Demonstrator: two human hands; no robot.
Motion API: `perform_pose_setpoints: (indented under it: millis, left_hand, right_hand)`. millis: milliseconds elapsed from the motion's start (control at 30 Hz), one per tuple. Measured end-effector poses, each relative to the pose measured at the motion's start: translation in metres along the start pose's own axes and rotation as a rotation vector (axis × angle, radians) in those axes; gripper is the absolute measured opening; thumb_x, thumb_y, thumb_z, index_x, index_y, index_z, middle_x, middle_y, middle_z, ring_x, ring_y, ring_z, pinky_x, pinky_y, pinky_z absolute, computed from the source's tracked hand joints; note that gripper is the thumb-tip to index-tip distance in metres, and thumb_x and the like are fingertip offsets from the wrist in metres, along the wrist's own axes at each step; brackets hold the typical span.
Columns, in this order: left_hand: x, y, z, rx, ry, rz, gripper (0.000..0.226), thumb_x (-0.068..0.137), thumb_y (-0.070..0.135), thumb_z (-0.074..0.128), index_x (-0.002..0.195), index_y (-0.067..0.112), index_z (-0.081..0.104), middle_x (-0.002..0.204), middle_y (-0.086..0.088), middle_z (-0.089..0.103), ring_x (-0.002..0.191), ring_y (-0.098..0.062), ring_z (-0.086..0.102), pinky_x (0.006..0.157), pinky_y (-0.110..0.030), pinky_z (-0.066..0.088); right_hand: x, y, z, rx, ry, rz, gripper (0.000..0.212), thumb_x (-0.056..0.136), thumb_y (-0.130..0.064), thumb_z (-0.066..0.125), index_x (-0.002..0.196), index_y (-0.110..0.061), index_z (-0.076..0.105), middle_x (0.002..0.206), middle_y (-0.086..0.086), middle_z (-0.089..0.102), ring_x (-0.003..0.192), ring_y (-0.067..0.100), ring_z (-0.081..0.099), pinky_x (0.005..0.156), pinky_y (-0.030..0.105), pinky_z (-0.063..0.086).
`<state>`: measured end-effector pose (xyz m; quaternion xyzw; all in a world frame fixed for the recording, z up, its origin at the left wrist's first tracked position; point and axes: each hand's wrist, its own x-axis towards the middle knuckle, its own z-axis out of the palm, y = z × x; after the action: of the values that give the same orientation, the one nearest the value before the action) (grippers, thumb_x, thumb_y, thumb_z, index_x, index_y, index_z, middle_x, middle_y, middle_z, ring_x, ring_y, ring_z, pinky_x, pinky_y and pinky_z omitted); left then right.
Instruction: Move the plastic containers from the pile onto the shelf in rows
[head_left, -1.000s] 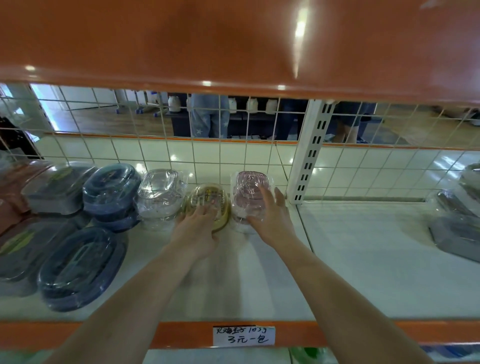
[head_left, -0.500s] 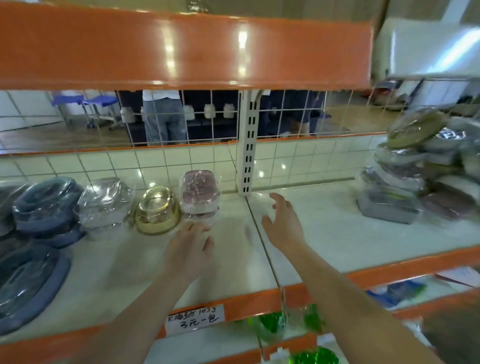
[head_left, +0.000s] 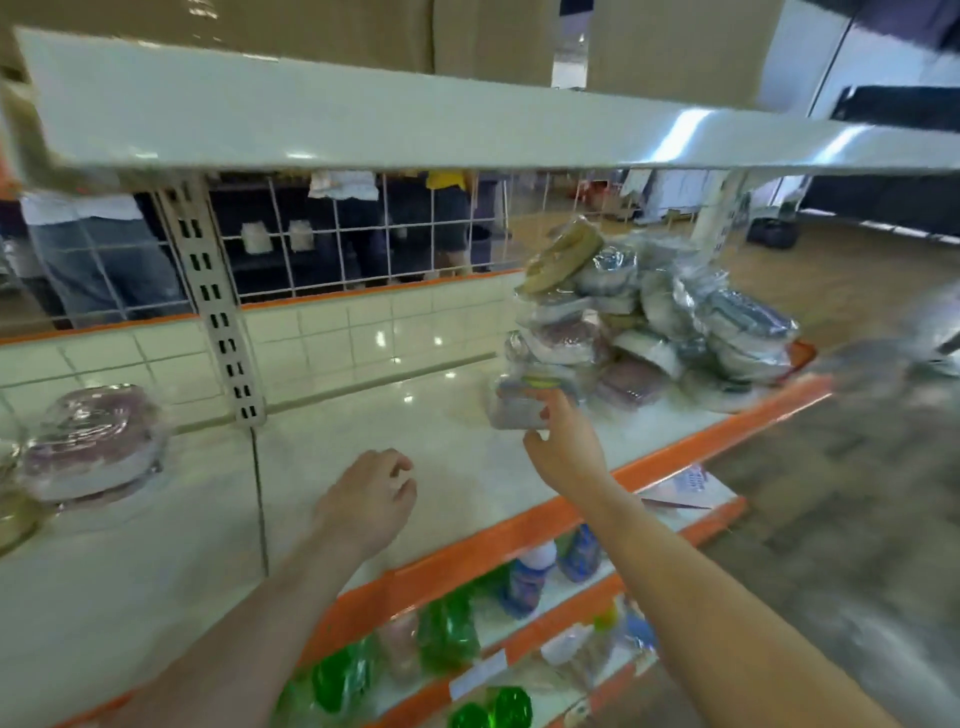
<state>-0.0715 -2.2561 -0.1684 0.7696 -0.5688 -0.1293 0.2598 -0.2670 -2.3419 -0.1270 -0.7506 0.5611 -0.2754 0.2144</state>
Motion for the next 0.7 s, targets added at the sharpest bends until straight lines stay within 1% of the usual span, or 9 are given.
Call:
perform_pose_setpoints:
  millis: [100, 167, 233, 367, 467, 600, 700]
  left_hand:
    - [0.015, 0.036, 0.025, -0.020, -0.014, 0.048, 0.028, 0.094, 0.026, 0.053, 0.119, 0.015, 0.059, 0.121, -0.007, 0.056, 0.112, -0.020, 0.054, 0.095, -0.028, 0.039]
    - [0.024, 0.062, 0.040, -0.028, -0.016, 0.068, 0.029, 0.094, 0.025, 0.052, 0.120, 0.014, 0.059, 0.121, -0.006, 0.056, 0.112, -0.019, 0.054, 0.094, -0.027, 0.039]
    - [0.031, 0.086, 0.053, -0.036, -0.007, 0.084, 0.030, 0.094, 0.024, 0.052, 0.121, 0.014, 0.058, 0.121, -0.006, 0.056, 0.112, -0.019, 0.055, 0.094, -0.028, 0.039]
    - [0.045, 0.123, 0.074, -0.048, 0.000, 0.109, 0.029, 0.093, 0.026, 0.053, 0.120, 0.016, 0.058, 0.118, -0.004, 0.056, 0.108, -0.018, 0.055, 0.091, -0.031, 0.044]
    - [0.053, 0.142, 0.082, -0.028, 0.006, 0.126, 0.030, 0.093, 0.026, 0.054, 0.120, 0.016, 0.058, 0.120, -0.002, 0.056, 0.109, -0.018, 0.055, 0.090, -0.031, 0.045]
    - [0.063, 0.156, 0.084, -0.054, 0.037, 0.103, 0.029, 0.091, 0.023, 0.056, 0.119, 0.014, 0.058, 0.120, -0.002, 0.059, 0.110, -0.018, 0.057, 0.092, -0.034, 0.046]
    - [0.070, 0.158, 0.079, -0.062, 0.057, 0.089, 0.032, 0.090, 0.023, 0.058, 0.120, 0.012, 0.057, 0.121, -0.005, 0.058, 0.109, -0.022, 0.058, 0.092, -0.036, 0.046]
  right_hand:
    - [0.009, 0.035, -0.026, -0.002, 0.018, 0.030, 0.049, 0.087, -0.006, 0.053, 0.134, -0.012, 0.043, 0.128, 0.012, 0.050, 0.116, 0.030, 0.049, 0.084, 0.030, 0.039]
    - [0.014, 0.057, -0.042, -0.012, 0.022, 0.033, 0.049, 0.088, -0.007, 0.053, 0.135, -0.012, 0.042, 0.129, 0.012, 0.050, 0.119, 0.028, 0.048, 0.085, 0.029, 0.038]
    - [0.020, 0.076, -0.057, -0.017, 0.029, 0.032, 0.050, 0.088, -0.007, 0.053, 0.136, -0.014, 0.042, 0.130, 0.011, 0.051, 0.119, 0.027, 0.048, 0.085, 0.029, 0.037]
    - [0.034, 0.107, -0.080, -0.037, 0.029, 0.037, 0.050, 0.089, -0.008, 0.053, 0.137, -0.015, 0.041, 0.129, 0.012, 0.052, 0.117, 0.028, 0.050, 0.089, 0.033, 0.041]
    - [0.042, 0.125, -0.093, -0.050, 0.024, 0.045, 0.050, 0.089, -0.010, 0.053, 0.137, -0.015, 0.040, 0.129, 0.010, 0.051, 0.114, 0.026, 0.051, 0.087, 0.032, 0.042]
    - [0.055, 0.138, -0.101, -0.041, 0.027, 0.025, 0.050, 0.089, -0.009, 0.054, 0.137, -0.012, 0.041, 0.131, 0.010, 0.049, 0.117, 0.024, 0.049, 0.092, 0.033, 0.041]
    - [0.067, 0.139, -0.100, -0.039, 0.036, 0.003, 0.051, 0.088, -0.009, 0.055, 0.137, -0.011, 0.042, 0.132, 0.011, 0.050, 0.121, 0.025, 0.046, 0.093, 0.032, 0.039]
